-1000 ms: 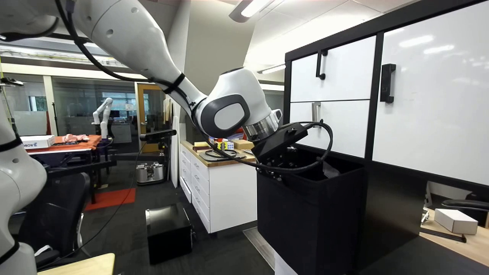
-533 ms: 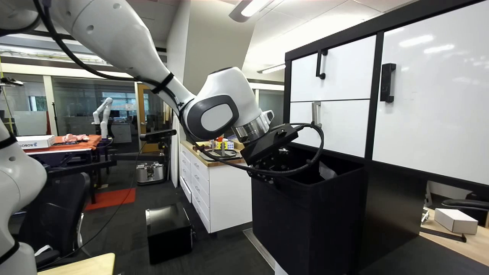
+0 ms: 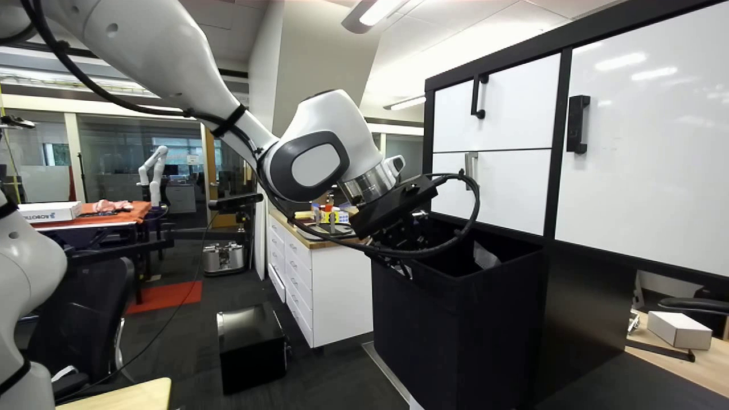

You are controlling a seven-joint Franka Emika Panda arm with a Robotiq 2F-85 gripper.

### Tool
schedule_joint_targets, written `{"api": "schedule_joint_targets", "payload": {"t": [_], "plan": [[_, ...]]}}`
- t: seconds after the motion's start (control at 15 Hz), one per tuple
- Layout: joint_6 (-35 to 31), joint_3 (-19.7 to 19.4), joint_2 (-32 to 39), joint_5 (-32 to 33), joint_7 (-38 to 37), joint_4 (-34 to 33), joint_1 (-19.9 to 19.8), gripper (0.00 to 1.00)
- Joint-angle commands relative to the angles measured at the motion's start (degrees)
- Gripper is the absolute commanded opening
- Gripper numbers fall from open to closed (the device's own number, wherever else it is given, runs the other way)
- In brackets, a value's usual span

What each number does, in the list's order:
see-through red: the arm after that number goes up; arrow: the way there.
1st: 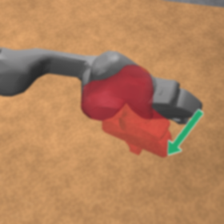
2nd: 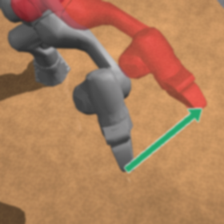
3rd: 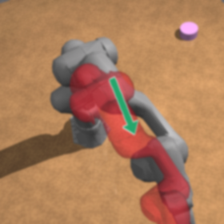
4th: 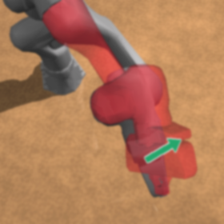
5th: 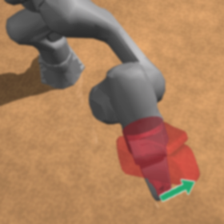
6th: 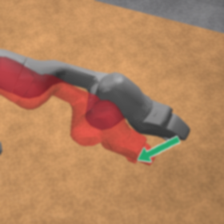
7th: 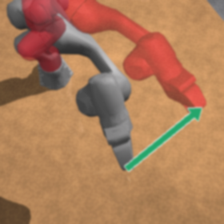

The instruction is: Open the black bottom drawer

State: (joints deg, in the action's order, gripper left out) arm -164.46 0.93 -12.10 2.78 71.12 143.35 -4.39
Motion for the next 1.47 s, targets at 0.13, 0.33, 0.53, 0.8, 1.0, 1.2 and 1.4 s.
{"api": "schedule_joint_targets", "payload": {"t": [0.13, 0.33, 0.53, 0.8, 1.0, 1.2, 1.4], "plan": [[0.36, -1.63, -6.8, 8.42, -8.7, 1.25, 0.02, 0.84], [3.35, -0.65, -8.59, 12.36, -15.25, -0.23, -1.29, 0.99], [10.94, -0.32, -9.37, 13.41, -23.11, -2.6, -1.08, 1.0], [25.35, -0.74, -9.46, 11.62, -30.78, -6.73, 0.98, 1.0], [32.52, -1.1, -9.14, 11.07, -34.78, -9.21, 2.28, 1.0], [37.0, -1.47, -8.91, 10.6, -37.56, -10.85, 3.27, 1.0], [36.01, -2.17, -8.62, 11.75, -37.33, -10.27, 3.92, 1.0]]}}
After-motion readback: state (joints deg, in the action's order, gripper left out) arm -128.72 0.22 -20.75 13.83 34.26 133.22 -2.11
